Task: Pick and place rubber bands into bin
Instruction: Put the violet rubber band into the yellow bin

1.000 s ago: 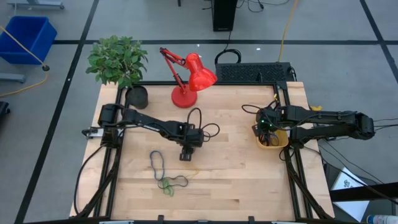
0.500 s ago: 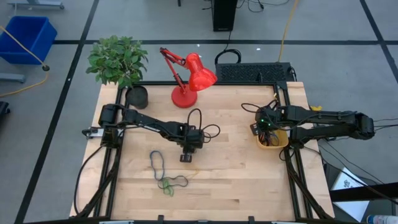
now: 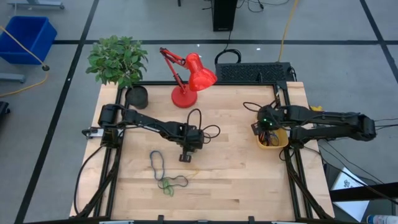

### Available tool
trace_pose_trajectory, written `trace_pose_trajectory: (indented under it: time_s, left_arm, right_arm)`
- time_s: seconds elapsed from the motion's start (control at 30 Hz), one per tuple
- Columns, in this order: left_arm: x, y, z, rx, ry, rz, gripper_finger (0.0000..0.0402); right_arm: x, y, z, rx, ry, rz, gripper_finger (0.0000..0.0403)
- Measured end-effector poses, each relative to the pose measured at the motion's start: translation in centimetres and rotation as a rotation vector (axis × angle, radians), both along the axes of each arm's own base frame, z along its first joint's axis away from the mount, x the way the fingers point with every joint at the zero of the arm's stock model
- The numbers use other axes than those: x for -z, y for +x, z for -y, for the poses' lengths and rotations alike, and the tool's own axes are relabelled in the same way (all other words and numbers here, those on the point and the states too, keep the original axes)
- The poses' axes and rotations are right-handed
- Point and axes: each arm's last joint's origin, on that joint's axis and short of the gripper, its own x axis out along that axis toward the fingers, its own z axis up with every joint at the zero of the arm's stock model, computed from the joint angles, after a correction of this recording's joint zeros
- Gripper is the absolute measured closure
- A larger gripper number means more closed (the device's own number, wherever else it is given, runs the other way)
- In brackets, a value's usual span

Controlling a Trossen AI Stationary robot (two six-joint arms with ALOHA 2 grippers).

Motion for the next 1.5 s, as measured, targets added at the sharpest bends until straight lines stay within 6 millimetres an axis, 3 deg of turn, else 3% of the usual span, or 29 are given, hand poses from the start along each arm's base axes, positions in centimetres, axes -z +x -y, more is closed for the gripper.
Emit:
trace_pose_trajectory:
  time_s: [0.2,0.33,0.57,0.7,1.07,1.3,1.5]
  left_arm:
    - [-1.9,-0.5,-0.2,0.014,0.028,0.038,0.0398]
    - [-3.2,-0.7,-0.2,0.014,0.031,0.077,0.0396]
    - [-5.8,-1.2,-0.3,0.007,0.037,0.161,0.0395]
    - [-8.1,-1.7,-0.3,0.000,0.035,0.245,0.0398]
    - [-14.1,-2.1,-0.2,0.002,0.014,0.601,0.0396]
    - [-14.6,-2.0,-0.2,-0.008,0.004,0.648,0.0396]
    - [-14.8,-1.9,-0.2,-0.027,-0.010,0.668,0.0394]
  right_arm:
    - [-1.8,-0.2,0.0,-0.007,-0.035,0.127,0.0265]
    - [-3.4,0.6,0.1,-0.072,-0.108,0.323,0.0265]
    - [-7.9,3.6,-0.6,-0.405,-0.303,0.835,0.0267]
    - [-9.2,4.9,-1.6,-0.560,-0.423,0.974,0.0273]
    - [-6.4,9.4,-3.3,-0.763,-0.471,0.881,0.0277]
    - [-5.0,11.9,-4.8,-0.853,-0.495,0.913,0.0277]
    - [-3.8,13.0,-5.5,-0.894,-0.493,0.900,0.0277]
